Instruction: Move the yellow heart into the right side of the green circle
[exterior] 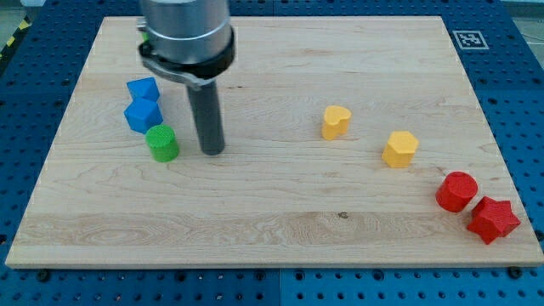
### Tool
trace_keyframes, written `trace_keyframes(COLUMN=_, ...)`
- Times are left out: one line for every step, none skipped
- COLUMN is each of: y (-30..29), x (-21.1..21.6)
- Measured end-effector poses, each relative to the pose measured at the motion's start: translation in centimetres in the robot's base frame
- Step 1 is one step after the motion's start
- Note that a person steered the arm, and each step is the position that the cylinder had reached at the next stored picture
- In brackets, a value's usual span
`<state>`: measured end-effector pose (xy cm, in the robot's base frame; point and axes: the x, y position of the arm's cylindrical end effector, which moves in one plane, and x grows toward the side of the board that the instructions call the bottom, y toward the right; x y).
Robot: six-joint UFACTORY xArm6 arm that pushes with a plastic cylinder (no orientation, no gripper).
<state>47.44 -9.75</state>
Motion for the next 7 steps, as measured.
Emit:
trace_keyframes(y=-3.5, x=0.0)
trace_keyframes(y=-4.7, x=0.1)
trace_keyframes(y=-1.1, x=0.3)
trace_keyframes(y=3.2, x=-3.0)
trace_keyframes(y=9.6, x=-7.8)
trace_keyframes(y=18.3, x=-9.2)
trace_keyframes(y=26.6, x=-8.0)
